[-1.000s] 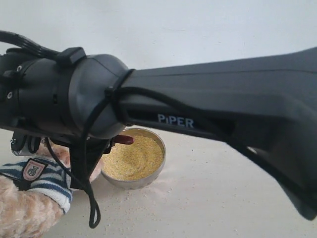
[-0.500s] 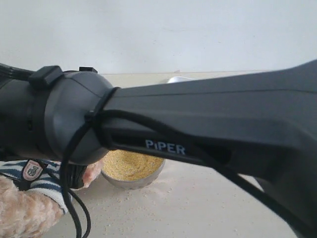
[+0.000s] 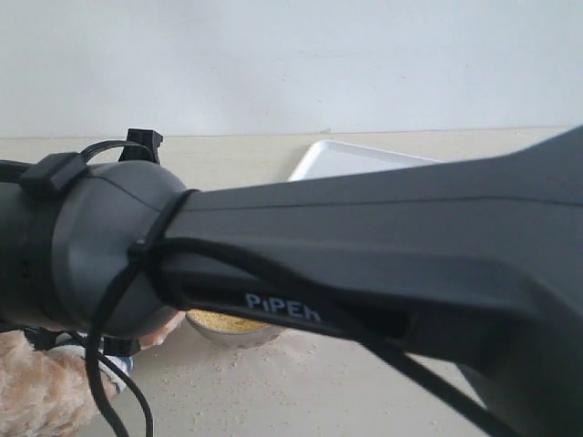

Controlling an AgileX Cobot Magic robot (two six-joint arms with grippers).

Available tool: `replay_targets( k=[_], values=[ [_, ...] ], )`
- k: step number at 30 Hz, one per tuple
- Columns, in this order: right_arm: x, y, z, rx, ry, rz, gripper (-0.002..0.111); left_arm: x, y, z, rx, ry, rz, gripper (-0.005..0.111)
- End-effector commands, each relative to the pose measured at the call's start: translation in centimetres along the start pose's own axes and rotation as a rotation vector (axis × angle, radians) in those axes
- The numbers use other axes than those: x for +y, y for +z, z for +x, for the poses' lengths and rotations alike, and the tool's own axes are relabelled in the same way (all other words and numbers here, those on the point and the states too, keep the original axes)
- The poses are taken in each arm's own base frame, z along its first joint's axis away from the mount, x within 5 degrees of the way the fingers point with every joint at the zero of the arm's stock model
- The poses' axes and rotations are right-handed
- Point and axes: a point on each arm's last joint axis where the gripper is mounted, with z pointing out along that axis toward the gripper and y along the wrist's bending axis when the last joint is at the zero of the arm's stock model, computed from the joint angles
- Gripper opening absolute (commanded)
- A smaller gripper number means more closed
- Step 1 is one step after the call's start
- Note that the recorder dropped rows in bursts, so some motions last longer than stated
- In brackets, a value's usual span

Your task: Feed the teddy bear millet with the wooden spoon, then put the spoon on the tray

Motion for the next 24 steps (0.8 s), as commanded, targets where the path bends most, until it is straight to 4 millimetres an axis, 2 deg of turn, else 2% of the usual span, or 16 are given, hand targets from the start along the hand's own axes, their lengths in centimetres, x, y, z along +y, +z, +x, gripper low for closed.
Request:
replay_targets(
  k=[1,8,16,19,24],
  values=[
    [-0.1,-0.5,-0.1,-0.012,0.003,0.029,0.001,-0.3,-0.1,-0.1,-0.01,0.005,0.022,0.005],
    [-0.1,-0.5,-0.1,-0.012,0.014,0.033,0.001,-0.3,-0.1,-0.1,-0.01,0.005,0.022,0.005],
    [0.0,-1.6,-0.3,-0.039,0.021,0.059,0.001,-0.3,-0.1,-0.1,-0.01,0.005,0.022,0.005],
    [-0.2,-1.2,-0.1,-0.027,0.028,0.051,0.001,-0.3,-0.1,-0.1,-0.01,0.005,0.022,0.005],
    [-0.7,-1.7,0.6,-0.027,0.042,0.051,0.001,-0.3,-0.1,-0.1,-0.01,0.005,0.022,0.005]
  ],
)
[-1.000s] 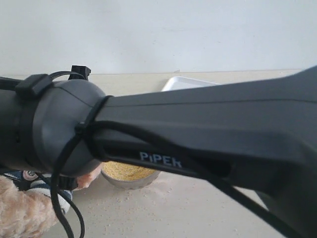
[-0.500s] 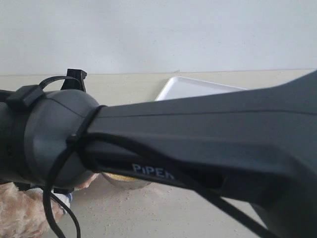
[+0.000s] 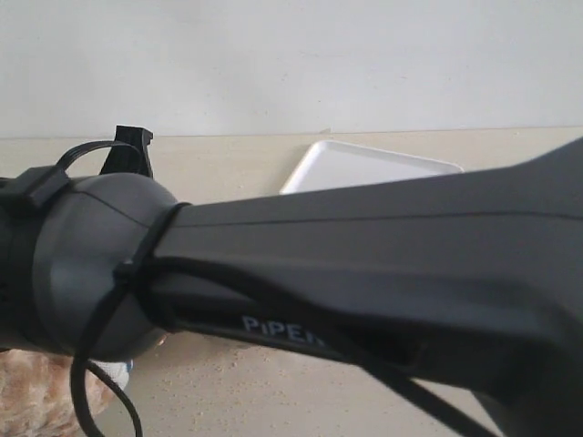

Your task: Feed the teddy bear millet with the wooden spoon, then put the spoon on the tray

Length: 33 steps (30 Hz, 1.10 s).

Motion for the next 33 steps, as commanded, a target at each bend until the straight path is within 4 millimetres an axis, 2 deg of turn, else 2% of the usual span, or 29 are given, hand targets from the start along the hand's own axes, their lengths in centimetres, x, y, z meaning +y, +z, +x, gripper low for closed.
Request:
replay_targets(
  k=[1,8,13,19,26,33],
  values=[
    [-1.3,-0.7,1.1,0.004,0.032,0.013,0.001,-0.3,-0.1,-0.1,-0.01,0.005,0.022,0.005],
    [-2.5,-0.4,4.3,0.062,0.071,-0.018,0.001,-0.3,-0.1,-0.1,-0.01,0.005,0.022,0.005],
    [-3.3,0.4,7.4,0.135,0.119,-0.069,0.001,-0.3,-0.1,-0.1,-0.01,0.005,0.022,0.005],
    [-3.9,1.7,10.4,0.219,0.19,-0.248,0.001,-0.3,-0.1,-0.1,-0.01,0.005,0.022,0.005],
    [-5.7,3.0,12.4,0.259,0.293,-0.345,0.001,-0.3,-0.1,-0.1,-0.01,0.005,0.022,0.005],
    [-6.1,3.5,12.9,0.268,0.28,-0.36,0.001,-0.3,-0.1,-0.1,-0.01,0.005,0.022,0.005]
  ],
)
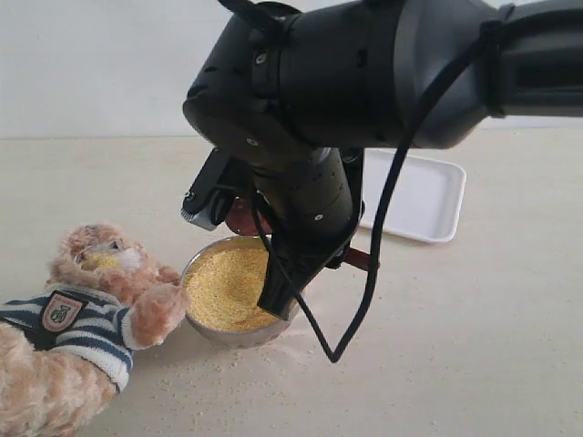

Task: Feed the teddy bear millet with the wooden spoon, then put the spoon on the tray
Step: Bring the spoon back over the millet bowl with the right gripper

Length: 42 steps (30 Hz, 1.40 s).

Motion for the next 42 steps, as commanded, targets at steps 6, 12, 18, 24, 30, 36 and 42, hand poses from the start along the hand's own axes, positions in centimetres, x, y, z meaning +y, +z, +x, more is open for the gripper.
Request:
replay_targets(
  k=[6,12,18,24,30,36,42],
  values=[
    [0.0,0.6,0.0,0.018,-0.035,0.023,0.001,-0.3,-0.1,-0.1,-0.01,0.005,0.022,0.005],
    [1.2,3.4,0.7,0.115,-0.155,0.108,0.001,-0.3,-0.1,-0.1,-0.01,0.005,0.022,0.005],
    [2.3,4.4,-0.2,0.13,-0.28,0.209,0.001,-0.3,-0.1,-0.1,-0.01,0.005,0.022,0.005],
    [2.1,4.2,-0.8,0.116,-0.363,0.326,0.001,-0.3,-0.1,-0.1,-0.011,0.006,0.019,0.005],
    [2.4,4.8,-1.1,0.133,-0.411,0.346,0.001,-0.3,-0.1,-0.1,-0.011,0.006,0.019,0.005],
    [2.9,5.3,-1.6,0.139,-0.475,0.401,0.001,-0.3,-0.1,-0.1,-0.011,0.006,0.019,0.005],
    [3.6,5.6,-2.0,0.141,-0.524,0.438,0.001,-0.3,-0.1,-0.1,-0.011,0.006,0.019,0.005]
  ],
)
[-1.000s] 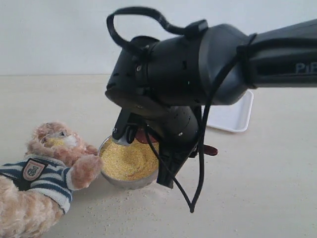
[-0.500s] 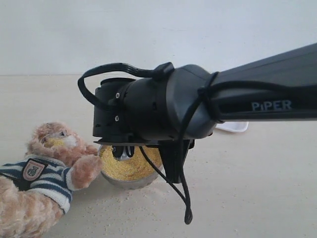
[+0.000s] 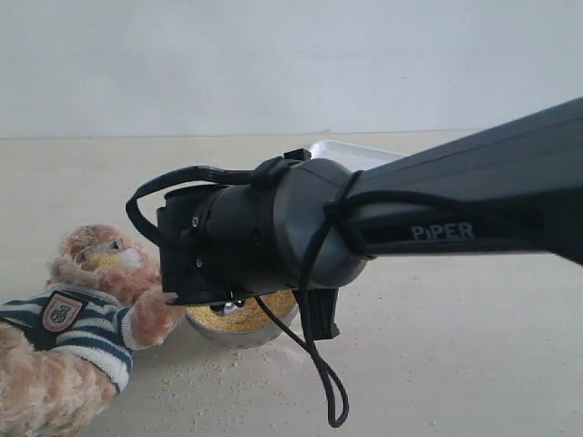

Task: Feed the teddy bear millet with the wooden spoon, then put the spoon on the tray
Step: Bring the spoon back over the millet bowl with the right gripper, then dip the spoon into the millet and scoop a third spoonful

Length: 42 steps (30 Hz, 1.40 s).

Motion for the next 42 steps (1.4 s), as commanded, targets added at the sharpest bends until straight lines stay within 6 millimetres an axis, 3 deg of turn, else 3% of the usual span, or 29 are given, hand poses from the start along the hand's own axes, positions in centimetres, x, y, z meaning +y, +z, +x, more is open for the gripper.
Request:
replay_targets(
  k=[1,15,42],
  values=[
    [0.1,-0.2,-0.4,-0.003,-0.039,0.044,0.001,-0.3,-0.1,-0.1,-0.01,0.006,0.021,0.005],
    [1.6,-0.2,-1.1,-0.006,-0.028,-0.038,0.001,-0.3,-0.1,-0.1,-0.01,0.006,0.021,0.005],
    [1.8,-1.7,-1.8,-0.065,0.095,-0.239,0.001,-0.3,-0.1,-0.1,-0.01,0.006,0.021,0.005]
  ],
)
